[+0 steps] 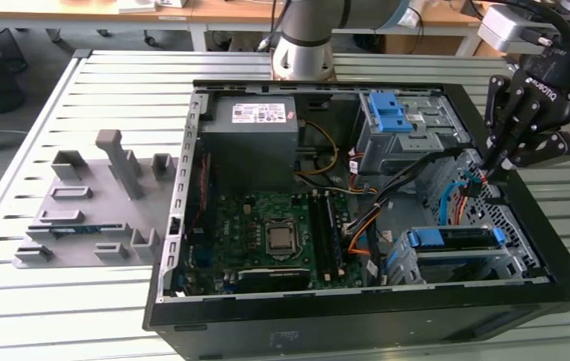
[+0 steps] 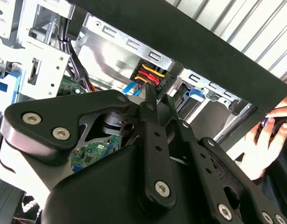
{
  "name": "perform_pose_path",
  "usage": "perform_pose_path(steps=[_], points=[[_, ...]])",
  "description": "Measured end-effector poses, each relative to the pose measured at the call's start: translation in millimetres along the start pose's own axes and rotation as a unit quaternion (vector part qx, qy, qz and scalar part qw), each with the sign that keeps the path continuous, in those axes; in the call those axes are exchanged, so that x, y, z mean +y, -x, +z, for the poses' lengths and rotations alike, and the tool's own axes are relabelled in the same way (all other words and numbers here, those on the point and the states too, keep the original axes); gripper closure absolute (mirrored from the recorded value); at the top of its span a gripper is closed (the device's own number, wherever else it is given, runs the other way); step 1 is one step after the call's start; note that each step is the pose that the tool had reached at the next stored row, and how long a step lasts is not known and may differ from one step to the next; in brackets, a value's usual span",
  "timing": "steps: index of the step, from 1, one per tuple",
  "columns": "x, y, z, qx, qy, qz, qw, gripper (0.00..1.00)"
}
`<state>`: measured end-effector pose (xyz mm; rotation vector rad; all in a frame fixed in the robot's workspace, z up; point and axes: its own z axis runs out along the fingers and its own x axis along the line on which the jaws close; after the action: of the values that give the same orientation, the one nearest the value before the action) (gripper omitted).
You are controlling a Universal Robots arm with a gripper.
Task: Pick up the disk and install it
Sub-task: 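Insert the first disk wire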
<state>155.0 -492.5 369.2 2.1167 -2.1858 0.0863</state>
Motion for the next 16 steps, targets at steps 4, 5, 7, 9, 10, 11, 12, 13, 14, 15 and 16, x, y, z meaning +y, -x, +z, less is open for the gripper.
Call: perform_pose_path(steps=[4, 5, 7, 9, 10, 11, 12, 13, 14, 15, 16], points=[[-0.6, 1.1, 0.8, 0.0033, 0.0002, 0.0, 1.0, 0.75], [-0.7, 1.2, 1.1, 0.0036, 0.0003, 0.001, 1.0, 0.75], [-0.8, 1.3, 1.6, 0.0041, 0.0003, 0.001, 1.0, 0.75], [-0.8, 1.4, 2.3, 0.0044, 0.0002, 0.001, 1.0, 0.75], [-0.8, 1.5, 2.7, 0.0045, 0.0003, 0.001, 1.0, 0.75], [-0.8, 1.5, 3.0, 0.0046, 0.0002, 0.001, 1.0, 0.75], [-0.8, 1.5, 3.4, 0.0047, 0.0002, 0.001, 1.0, 0.76], [-0.8, 1.5, 3.6, 0.0047, 0.0002, 0.001, 1.0, 0.83], [-0.9, 1.6, 3.8, 0.0047, 0.0002, 0.001, 1.0, 0.83], [-0.9, 1.6, 3.8, 0.0048, 0.0002, 0.001, 1.0, 0.84], [-0.8, 1.6, 3.9, 0.0047, 0.0002, 0.001, 1.0, 0.84]])
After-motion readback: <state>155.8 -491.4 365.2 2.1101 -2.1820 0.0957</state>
